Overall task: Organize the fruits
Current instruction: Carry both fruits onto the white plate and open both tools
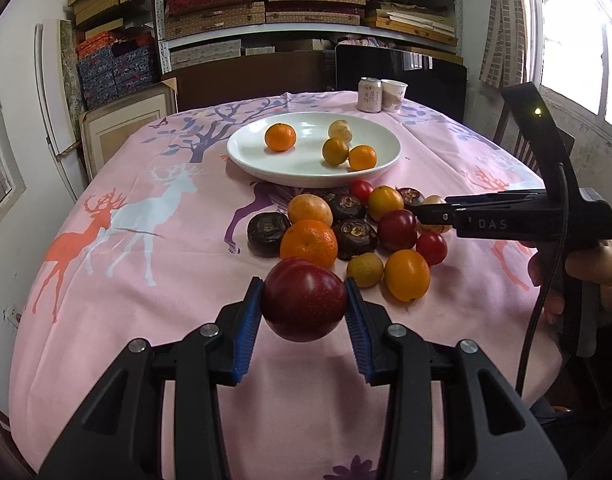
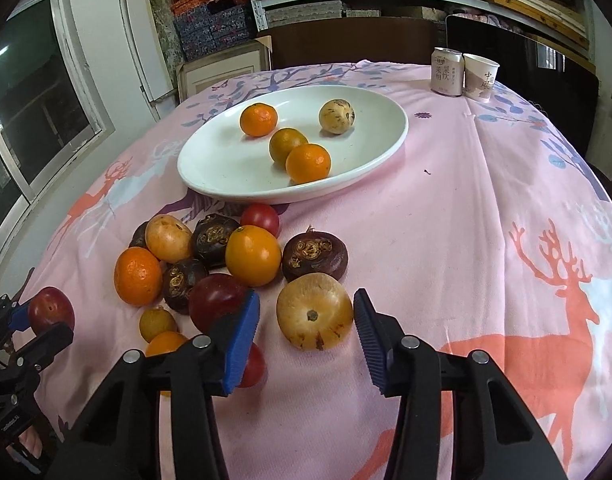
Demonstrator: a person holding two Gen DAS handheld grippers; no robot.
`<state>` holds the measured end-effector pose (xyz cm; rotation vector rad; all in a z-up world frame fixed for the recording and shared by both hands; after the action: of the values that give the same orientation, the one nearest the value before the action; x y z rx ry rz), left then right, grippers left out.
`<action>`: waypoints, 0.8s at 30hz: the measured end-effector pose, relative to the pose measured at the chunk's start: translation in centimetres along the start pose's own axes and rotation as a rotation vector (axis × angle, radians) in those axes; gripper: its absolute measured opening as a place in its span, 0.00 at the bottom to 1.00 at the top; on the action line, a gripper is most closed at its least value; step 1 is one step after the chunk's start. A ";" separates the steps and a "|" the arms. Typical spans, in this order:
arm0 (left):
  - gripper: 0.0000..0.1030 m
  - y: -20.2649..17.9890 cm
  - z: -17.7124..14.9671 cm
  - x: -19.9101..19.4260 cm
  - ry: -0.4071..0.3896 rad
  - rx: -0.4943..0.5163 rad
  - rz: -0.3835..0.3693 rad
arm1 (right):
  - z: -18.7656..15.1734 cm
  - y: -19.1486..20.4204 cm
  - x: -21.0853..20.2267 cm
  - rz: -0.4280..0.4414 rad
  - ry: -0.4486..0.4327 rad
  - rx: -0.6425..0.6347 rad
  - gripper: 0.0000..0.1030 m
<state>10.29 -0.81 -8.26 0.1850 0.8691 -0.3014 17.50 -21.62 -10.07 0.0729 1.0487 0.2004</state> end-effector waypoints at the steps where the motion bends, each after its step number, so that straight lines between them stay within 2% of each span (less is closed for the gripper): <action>1: 0.38 0.0 0.0 0.0 -0.001 0.001 0.000 | 0.1 0.0 0.1 -0.015 0.003 -0.005 0.44; 2: 0.38 0.0 0.0 0.0 -0.001 0.003 0.000 | 0.1 0.1 0.2 -0.029 0.007 -0.012 0.40; 14: 0.38 -0.3 0.3 -0.2 -0.003 0.008 0.008 | 0.0 0.4 0.2 -0.050 0.003 -0.030 0.41; 18: 0.38 -0.2 0.3 -0.2 -0.003 0.006 0.008 | 0.0 0.4 0.7 -0.056 0.025 -0.025 0.41; 24: 0.38 -0.3 0.2 -0.3 -0.006 0.003 0.013 | -0.2 1.1 0.5 -0.084 0.010 -0.055 0.39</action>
<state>10.17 -1.06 -7.86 0.1924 0.8617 -0.2912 17.42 -20.49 -10.43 -0.0218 1.0531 0.1534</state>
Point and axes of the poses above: each gripper's, at about its wrist camera, not at the fingertips, and x roughly the way its jaws point, y to its left, z to its top, the point moved 2 cm from there along x, roughly the way its jaws point, and after that the axes turned 9 degrees about y, right-handed, at the moved point
